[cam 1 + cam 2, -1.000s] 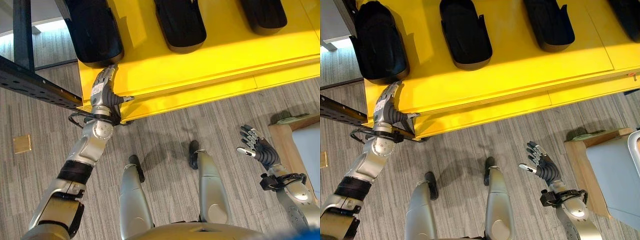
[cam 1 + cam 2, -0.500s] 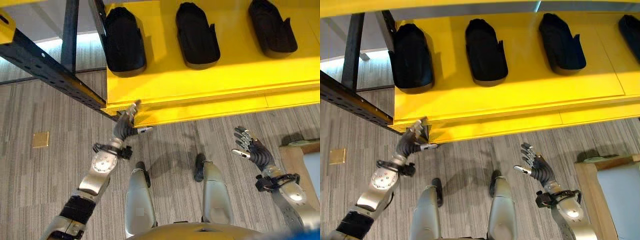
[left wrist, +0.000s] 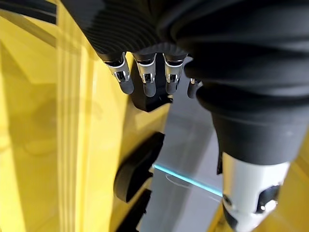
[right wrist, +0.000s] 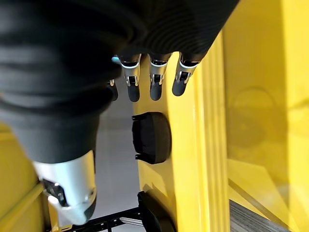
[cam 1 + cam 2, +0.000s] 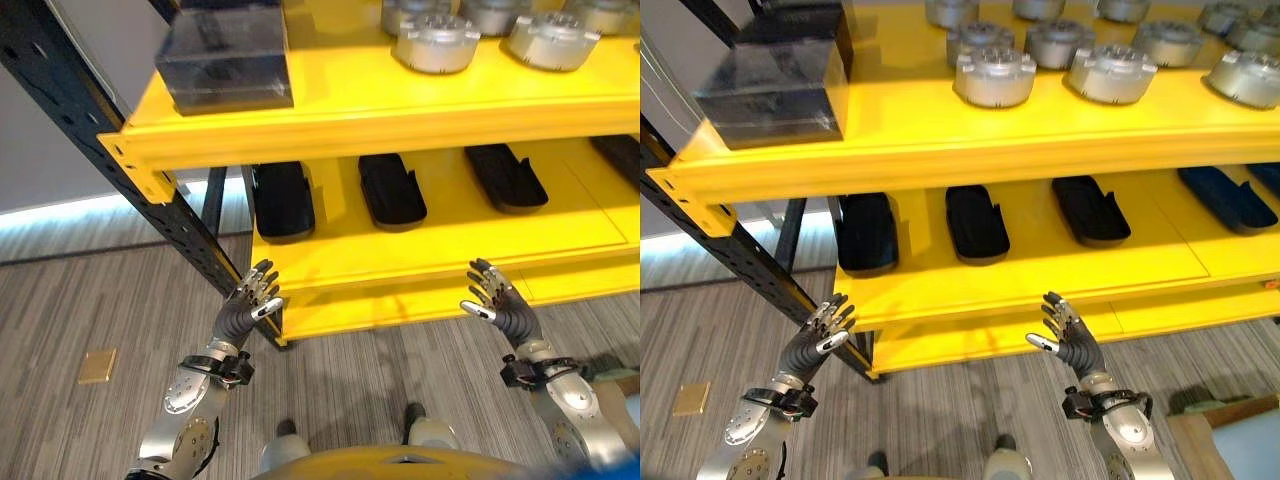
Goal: Move parts from the plastic box to the shelf.
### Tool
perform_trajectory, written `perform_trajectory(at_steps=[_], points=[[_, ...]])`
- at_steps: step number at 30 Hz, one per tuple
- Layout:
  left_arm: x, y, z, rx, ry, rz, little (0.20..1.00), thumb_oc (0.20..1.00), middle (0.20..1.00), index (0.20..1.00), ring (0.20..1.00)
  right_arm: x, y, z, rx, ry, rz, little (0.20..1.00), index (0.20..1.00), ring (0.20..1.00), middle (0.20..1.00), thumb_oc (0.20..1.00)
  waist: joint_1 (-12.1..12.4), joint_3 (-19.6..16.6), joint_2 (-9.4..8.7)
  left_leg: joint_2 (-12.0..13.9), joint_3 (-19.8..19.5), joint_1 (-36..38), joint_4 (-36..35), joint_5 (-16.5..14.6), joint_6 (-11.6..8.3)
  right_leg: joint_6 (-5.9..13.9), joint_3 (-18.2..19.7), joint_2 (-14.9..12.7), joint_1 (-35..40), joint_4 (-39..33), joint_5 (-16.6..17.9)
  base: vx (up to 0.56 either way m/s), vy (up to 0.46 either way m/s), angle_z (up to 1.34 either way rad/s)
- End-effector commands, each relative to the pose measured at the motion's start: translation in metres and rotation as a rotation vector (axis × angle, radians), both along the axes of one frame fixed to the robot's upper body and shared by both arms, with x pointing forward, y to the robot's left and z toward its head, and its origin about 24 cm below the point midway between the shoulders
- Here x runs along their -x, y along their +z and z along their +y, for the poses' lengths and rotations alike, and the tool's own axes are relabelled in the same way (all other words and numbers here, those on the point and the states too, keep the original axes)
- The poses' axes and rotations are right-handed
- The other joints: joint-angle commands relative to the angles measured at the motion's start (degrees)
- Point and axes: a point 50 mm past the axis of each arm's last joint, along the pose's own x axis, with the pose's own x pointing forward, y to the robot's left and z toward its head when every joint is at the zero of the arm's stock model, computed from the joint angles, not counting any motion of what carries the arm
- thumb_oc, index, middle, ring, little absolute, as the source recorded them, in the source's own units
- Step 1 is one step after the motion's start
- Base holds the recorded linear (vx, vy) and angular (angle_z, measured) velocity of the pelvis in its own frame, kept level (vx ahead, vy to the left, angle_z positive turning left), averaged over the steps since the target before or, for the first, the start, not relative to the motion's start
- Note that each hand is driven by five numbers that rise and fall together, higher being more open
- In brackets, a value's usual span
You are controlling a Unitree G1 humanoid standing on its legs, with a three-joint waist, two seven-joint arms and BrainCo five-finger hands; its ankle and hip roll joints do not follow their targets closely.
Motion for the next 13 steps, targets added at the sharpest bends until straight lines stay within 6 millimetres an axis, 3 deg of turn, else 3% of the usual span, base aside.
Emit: perform_trajectory(at_steps=[1,4,13], points=[[-0.002,0.01,0.004,-0.003,-0.031,-0.049,1.0,1.0,1.0,1.0,1.0,-0.011,0.022,0.006,-0.072,0.019,-0.117,1.0,1.0,1.0,1.0,1.0,-0.2,0.2,-1.93,1.5,-0.4,-4.7,-1.4,3.2,0.38,5.0,0.7,-4.2,1.5,-2.2,0.9,0.03,0.028,-0.19],[0.001,0.0,0.002,-0.027,-0.021,-0.009,1.0,1.0,1.0,1.0,1.0,-0.013,0.013,0.012,-0.107,0.013,-0.08,1.0,1.0,1.0,1.0,1.0,-0.3,-2.1,-2.1,1.4,0.3,-3.3,-2.7,3.3,0.43,5.27,1.0,-4.3,2.5,-3.9,1.9,0.01,0.012,-0.09],[0.003,-0.007,0.003,-0.019,0.004,0.027,1.0,1.0,1.0,1.0,1.0,-0.016,0.008,0.023,-0.138,0.055,-0.054,1.0,1.0,1.0,1.0,1.0,0.1,-3.0,-2.34,1.0,0.9,-1.8,-2.9,2.8,0.66,5.55,1.4,-4.7,3.6,-4.3,2.1,0.01,0.007,-0.03]])
